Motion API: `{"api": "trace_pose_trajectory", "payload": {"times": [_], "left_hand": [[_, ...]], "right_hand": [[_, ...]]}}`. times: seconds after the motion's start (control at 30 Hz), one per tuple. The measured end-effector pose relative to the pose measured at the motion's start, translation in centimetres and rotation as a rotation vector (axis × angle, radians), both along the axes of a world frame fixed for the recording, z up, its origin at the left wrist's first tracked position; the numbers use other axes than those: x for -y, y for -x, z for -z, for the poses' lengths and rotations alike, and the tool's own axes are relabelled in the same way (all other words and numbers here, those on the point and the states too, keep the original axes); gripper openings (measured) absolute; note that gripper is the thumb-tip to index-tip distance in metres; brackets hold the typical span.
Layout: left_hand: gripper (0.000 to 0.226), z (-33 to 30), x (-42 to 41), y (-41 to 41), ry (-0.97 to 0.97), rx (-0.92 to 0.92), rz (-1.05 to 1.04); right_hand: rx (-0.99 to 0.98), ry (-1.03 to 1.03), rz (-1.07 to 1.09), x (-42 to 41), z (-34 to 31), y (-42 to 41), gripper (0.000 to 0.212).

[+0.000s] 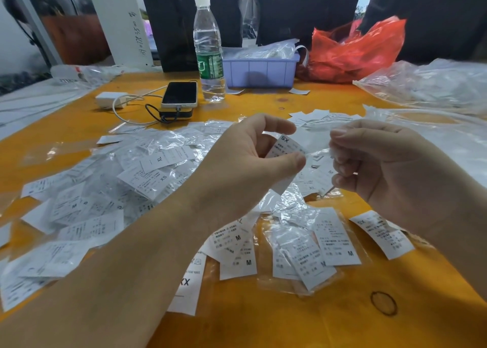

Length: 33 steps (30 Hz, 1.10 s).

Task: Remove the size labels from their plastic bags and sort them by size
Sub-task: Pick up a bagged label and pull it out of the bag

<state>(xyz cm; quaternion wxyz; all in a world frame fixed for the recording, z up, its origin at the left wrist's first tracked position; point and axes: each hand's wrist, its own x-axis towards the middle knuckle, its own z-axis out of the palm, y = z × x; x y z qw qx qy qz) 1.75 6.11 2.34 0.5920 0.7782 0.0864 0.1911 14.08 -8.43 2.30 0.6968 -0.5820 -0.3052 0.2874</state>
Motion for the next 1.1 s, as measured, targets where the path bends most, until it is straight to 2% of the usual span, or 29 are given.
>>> {"api": "trace_pose_trajectory", "payload": {"times": [0.27,0.4,0.63,0.77,0.87,0.97,1.1], "left_hand": [[0.013,0.10,0.01,-0.19,-0.029,-0.006,-0.009],[0.008,0.15,0.00,-0.15,-0.034,-0.017,-0.001],[0.005,0.15,0.14,-0.17,-0.042,-0.054,0.003],[0.007,0.12,0.15,-0.14,-0.064,-0.083,0.012],[0.022,0.22,0.07,-0.17,-0.058,-0.138,0.023],[0.019,0.11,0.15,-0.11,-0.112,-0.178,0.036],[0.033,-0.22,0.43,0.01,-0.144,-0.198,0.044]], "right_hand": [[0.049,0.030,-0.033,0.02,0.24,-0.14,0.007],[0.083,0.055,-0.064,0.03,0.37,-0.09,0.010],[0.135,0.064,0.018,0.00,0.48,-0.38,0.012],[0.143,0.072,0.026,-0.07,0.71,-0.37,0.010],[0.139,0.048,0.052,-0.03,0.70,-0.41,0.007],[0.127,0.027,0.074,-0.02,0.58,-0.37,0.009],[0.123,0.005,0.076,-0.02,0.39,-0.17,0.012]]}}
